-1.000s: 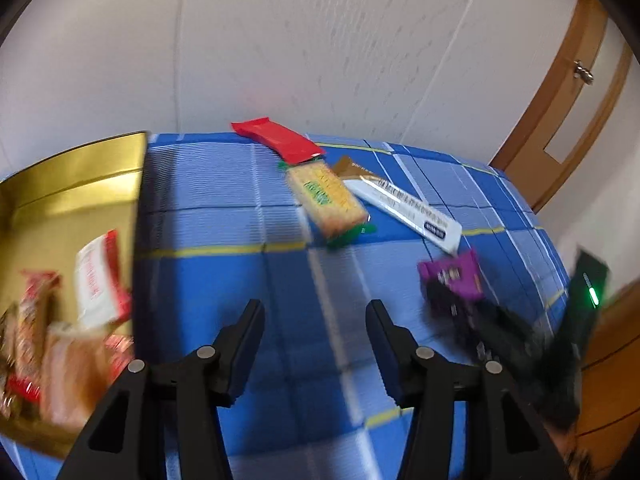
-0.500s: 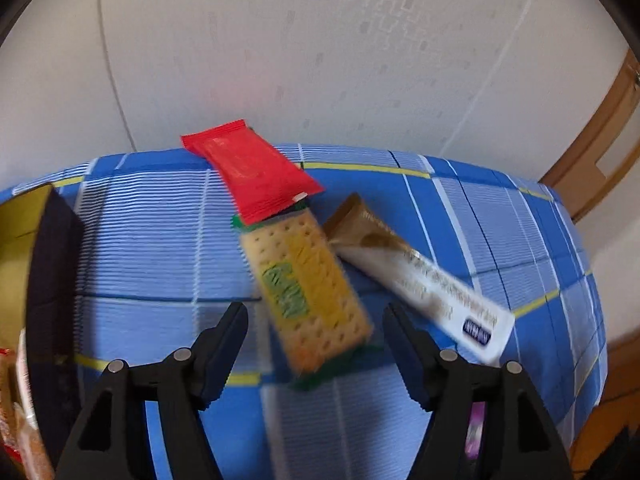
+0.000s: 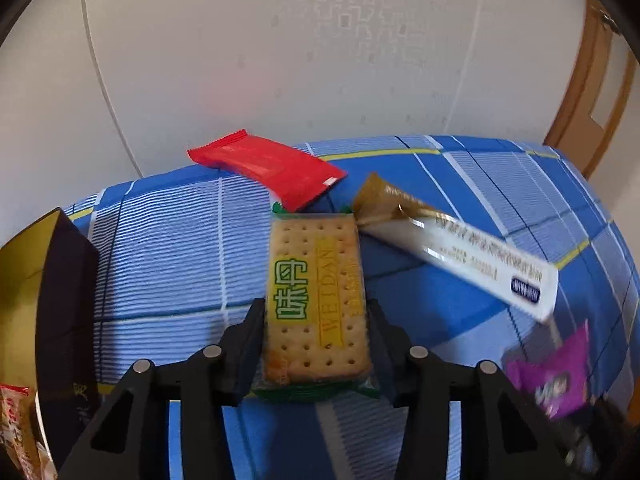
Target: Organize snacks
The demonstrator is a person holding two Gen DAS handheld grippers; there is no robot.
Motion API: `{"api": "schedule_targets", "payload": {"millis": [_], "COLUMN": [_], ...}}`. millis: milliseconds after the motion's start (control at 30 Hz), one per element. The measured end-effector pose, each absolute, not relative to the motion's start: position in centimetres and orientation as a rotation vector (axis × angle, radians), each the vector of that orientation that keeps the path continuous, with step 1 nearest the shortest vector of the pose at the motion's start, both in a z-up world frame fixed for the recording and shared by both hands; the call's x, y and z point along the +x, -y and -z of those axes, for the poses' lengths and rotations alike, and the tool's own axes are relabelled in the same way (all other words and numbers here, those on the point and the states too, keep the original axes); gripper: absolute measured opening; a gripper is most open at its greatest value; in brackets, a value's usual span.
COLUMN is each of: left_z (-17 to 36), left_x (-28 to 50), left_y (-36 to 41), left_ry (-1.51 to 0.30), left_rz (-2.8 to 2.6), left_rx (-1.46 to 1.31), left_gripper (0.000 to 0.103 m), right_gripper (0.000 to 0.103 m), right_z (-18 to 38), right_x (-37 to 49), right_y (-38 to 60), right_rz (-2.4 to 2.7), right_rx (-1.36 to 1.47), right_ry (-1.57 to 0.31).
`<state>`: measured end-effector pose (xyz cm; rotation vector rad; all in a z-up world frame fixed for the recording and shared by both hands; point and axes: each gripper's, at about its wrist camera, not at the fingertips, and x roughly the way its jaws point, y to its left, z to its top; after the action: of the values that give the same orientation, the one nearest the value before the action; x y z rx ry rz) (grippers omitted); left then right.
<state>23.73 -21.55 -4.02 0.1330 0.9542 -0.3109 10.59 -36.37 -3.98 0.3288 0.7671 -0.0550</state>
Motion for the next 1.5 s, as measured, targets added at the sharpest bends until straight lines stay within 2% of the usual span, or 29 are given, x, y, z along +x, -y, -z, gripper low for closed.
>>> {"api": "schedule_targets", "payload": {"millis": [333,633,733,1067,1500], "left_z": [4.1,4.5,4.7,5.0,1.6], "left_x": [18.6,19.1,18.6,16.3,12.4], "left_y": [19.8,20.6,19.9,17.7,14.1], "left_ry": [-0.908,-0.901,-0.884,-0.904,-0.832], "left_rz": [0.363,0.332,0.341,0.386,0.442], "left_rx": [0.095,0.156,0.137,0.027,-0.092], "left_gripper": [0.050,0.052,0.048,0.047,0.047], "right_gripper": [0.042,0.042,0.042,0.042,0.042], "right_z": [4.0,3.9,3.9,3.9,3.8], "right_x": [10.6,10.6,10.6,10.6,10.6], "right_y": [36.4,36.4,36.3,36.3,36.3], "right_rz": [0.056,0.056,0.056,0.056,0.058], "right_rx": [0.326,0.327,0.326,0.327,0.325], "right_ry": [-0.768,-0.768,-0.769,-0.769,-0.770]}}
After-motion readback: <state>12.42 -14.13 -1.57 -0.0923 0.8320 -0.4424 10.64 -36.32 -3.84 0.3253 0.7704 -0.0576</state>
